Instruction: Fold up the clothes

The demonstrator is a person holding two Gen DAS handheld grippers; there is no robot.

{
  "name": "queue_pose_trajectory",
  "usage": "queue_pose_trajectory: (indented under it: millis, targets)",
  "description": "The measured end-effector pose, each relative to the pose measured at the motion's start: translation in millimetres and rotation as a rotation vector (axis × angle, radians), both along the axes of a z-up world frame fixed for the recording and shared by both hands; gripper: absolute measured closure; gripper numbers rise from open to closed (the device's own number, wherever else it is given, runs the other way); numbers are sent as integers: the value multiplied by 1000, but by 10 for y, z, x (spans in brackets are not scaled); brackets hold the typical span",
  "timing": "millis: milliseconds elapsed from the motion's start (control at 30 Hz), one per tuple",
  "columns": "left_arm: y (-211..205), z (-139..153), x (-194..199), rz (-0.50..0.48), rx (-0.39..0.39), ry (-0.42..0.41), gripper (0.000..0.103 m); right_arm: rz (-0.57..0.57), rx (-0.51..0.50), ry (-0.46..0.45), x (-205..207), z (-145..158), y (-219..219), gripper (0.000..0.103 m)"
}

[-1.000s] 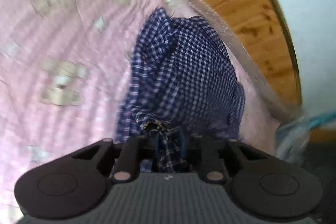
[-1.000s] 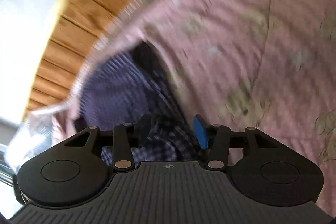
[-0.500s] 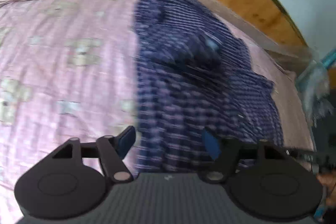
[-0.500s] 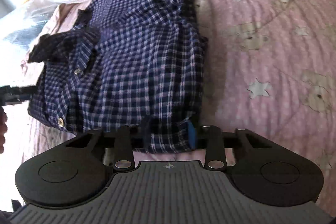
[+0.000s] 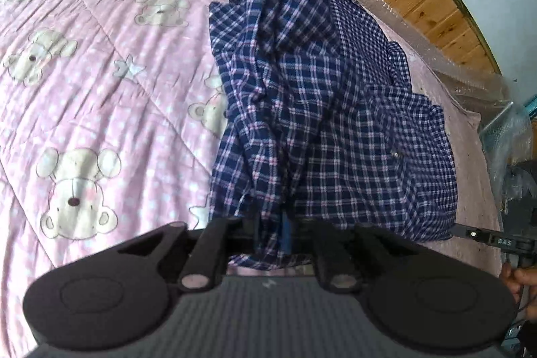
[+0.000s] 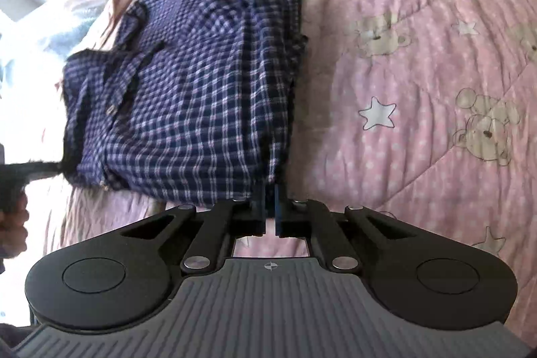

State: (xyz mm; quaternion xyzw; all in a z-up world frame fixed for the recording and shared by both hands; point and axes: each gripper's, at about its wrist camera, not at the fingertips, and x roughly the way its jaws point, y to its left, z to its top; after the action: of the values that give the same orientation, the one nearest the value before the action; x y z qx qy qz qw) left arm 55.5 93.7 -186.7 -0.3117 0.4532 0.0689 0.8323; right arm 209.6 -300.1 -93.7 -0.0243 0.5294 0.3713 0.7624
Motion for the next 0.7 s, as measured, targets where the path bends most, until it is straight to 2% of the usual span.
queue_pose_trajectory:
  millis: [33,133,200,267,333,367,400,433,467,500,533,600,633,700]
  targets:
    - [6,76,-11,-1,19,-7,65,10,-6,-12,-4,60,-17,86]
    - [103,353,-42,32,90,-71,32,14,-23,-160,-6,463,-22,74]
    - [241,432,83,62,103,-97,30,32,-2,-222,58,657,121,69]
    - [363,384,375,85,126,-72,30,59,3,-256,200,716,427,65]
    - [453,266,727,95,163,-30,30,74,-13,-304,368,679,788,37]
    - [485,207,890,88,179,-16,31,79,-29,-336,454,606,958,31]
    - [505,171,1015,63,186,-21,37,77,-56,-356,546,508,1105,29]
    - [515,154,1125,32,195,-31,51,78,-82,-372,636,408,1245,34]
    - [502,183,1201,-10,209,-56,59,94,-102,-358,716,299,1349,42]
    - [496,215,1265,-42,216,-84,72,103,-125,-345,795,193,1434,79]
    - [537,197,1301,-44,201,-89,77,77,-164,-329,872,104,1428,95]
    - [687,50,1334,-12,170,-37,79,25,-232,-297,1017,-60,1410,96]
    - [769,-21,1333,4,143,-22,74,4,-221,-281,1037,-57,1372,96]
    - [920,-72,1258,40,41,-44,74,-6,-246,-289,1001,-32,1372,92]
